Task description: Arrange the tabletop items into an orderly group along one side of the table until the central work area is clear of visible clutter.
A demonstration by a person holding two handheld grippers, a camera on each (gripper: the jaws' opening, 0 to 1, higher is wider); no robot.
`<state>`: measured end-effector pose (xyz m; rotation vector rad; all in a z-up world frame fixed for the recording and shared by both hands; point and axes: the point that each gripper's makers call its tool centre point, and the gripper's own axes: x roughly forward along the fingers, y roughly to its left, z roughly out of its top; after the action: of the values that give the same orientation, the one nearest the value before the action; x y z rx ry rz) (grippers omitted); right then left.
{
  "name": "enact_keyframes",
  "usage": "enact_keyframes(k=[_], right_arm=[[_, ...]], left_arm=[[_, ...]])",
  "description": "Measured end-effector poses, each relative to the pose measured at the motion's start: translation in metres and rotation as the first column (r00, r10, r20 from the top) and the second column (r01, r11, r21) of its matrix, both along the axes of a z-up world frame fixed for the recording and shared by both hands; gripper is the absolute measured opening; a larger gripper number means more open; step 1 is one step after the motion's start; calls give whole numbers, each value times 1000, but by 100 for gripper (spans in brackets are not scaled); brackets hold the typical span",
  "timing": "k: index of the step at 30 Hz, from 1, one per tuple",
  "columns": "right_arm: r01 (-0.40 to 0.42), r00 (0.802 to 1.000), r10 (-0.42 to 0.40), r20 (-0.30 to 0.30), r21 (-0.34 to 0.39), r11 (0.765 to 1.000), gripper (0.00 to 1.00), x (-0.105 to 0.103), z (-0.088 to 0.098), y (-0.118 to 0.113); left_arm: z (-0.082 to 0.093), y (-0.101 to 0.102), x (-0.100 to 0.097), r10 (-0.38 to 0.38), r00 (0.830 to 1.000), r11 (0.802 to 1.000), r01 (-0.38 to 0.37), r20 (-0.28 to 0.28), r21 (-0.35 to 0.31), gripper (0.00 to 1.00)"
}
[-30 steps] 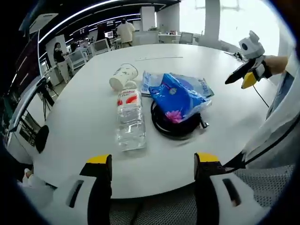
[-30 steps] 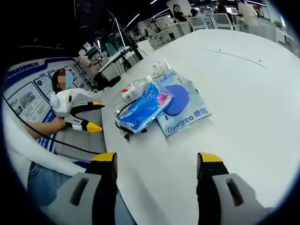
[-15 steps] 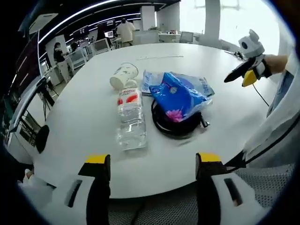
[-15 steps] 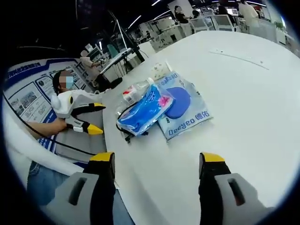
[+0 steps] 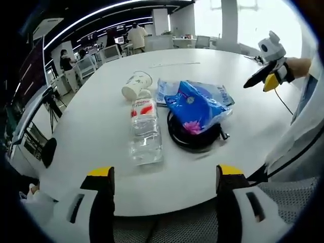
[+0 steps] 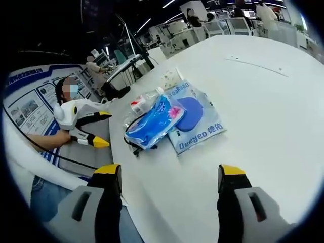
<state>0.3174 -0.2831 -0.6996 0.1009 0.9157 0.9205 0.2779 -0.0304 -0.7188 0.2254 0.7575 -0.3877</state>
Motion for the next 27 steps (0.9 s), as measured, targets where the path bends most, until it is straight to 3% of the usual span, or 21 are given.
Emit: enact_keyframes(k=[14, 27], right_arm=[[24, 1000, -24, 13, 20, 999, 76, 4, 7, -2], [132, 991, -131, -6, 71, 989, 75, 14, 8, -27]], left_arm=[[4, 5, 3, 43, 999, 999, -43, 5, -29, 83], [-8, 7, -2, 33, 998, 999, -33, -59, -5, 80]])
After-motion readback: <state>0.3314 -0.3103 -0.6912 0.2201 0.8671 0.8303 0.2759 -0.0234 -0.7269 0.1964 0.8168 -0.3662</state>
